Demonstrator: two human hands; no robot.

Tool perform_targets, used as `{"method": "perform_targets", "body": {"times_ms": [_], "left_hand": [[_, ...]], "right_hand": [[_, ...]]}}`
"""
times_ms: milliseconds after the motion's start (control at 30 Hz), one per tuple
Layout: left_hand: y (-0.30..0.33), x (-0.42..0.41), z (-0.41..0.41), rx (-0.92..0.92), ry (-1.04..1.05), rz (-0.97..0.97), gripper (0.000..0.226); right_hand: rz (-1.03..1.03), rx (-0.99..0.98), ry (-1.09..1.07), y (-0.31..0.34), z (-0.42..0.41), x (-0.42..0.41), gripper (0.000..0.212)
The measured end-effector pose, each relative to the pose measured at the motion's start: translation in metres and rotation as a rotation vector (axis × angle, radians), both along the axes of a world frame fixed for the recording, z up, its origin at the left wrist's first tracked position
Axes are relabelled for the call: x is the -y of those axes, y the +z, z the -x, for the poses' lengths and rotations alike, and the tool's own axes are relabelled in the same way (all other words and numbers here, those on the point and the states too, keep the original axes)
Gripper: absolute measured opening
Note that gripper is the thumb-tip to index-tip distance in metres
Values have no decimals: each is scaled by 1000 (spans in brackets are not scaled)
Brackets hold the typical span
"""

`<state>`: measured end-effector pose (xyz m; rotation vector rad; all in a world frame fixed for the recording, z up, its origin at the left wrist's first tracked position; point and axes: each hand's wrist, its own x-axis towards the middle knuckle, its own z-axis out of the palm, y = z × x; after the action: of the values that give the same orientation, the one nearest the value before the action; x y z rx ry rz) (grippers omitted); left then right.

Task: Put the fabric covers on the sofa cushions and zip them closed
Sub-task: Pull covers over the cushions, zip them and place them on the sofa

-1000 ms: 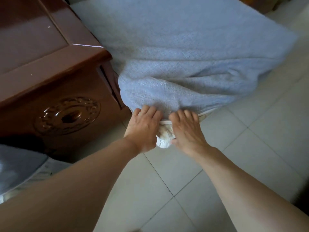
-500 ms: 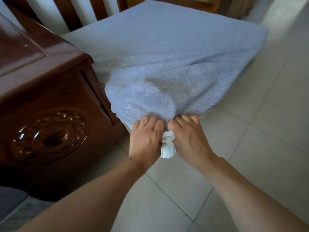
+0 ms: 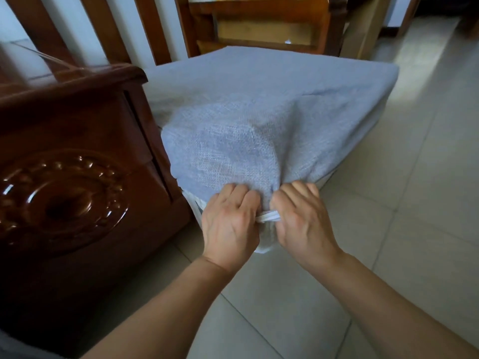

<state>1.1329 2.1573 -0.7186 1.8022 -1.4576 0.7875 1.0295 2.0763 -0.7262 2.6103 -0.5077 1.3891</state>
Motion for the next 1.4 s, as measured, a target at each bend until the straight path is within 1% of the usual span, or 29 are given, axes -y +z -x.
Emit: {"method": "perform_targets", "body": {"times_ms": [100, 167, 233, 267, 367, 433, 533, 600, 700, 800, 867, 1000, 1100, 1167, 1233, 1300, 1400], "left_hand": [[-13, -3, -2, 57, -29, 5, 16], [-41, -8, -3, 137, -98, -51, 16], [-72, -16, 1, 149, -120, -132, 15], [-81, -16, 1, 127, -110, -143, 14], [-89, -16, 2, 93, -79, -142, 11], [-85, -17, 3, 83, -90, -126, 11], [-87, -20, 2, 91, -98, -129, 17], [-92, -17, 1, 92, -106, -119, 21], [-99, -12, 2, 66, -70, -85, 19], [-104, -13, 3, 52, -64, -84, 16], [-111, -14, 3, 66, -66, -104, 17], [-122, -22, 7, 65, -73, -140, 22], [-120, -23, 14, 2, -30, -140, 21], [-116, -23, 22, -98, 19, -122, 18], [-113, -27, 31, -229, 22, -92, 10], [-112, -30, 35, -327, 10, -75, 8], [-112, -30, 40, -477, 34, -45, 14]], "right_hand": [[4, -67, 88, -12, 9, 5, 8], [7, -164, 113, -41, 18, 7, 9], [-3, -261, 67, -78, 22, 1, 13], [-21, -268, 27, -87, 22, 0, 14], [1, -236, -33, -88, 17, -3, 16], [31, -242, -42, -80, 20, -3, 23], [24, -232, -50, -86, 19, -7, 33], [52, -157, -48, -95, 15, -8, 31], [63, -19, -50, -103, 6, -2, 24], [43, 31, -45, -112, 1, -1, 23], [12, 29, -45, -120, -2, 0, 24], [-11, -86, -80, -132, 4, -7, 20], [23, -85, -107, -125, 15, -11, 21], [43, -40, -132, -116, 18, -12, 22], [41, 9, -146, -108, 18, -11, 21], [9, 43, -164, -106, 17, -12, 21], [-115, 80, -179, -109, 24, -19, 14]]}}
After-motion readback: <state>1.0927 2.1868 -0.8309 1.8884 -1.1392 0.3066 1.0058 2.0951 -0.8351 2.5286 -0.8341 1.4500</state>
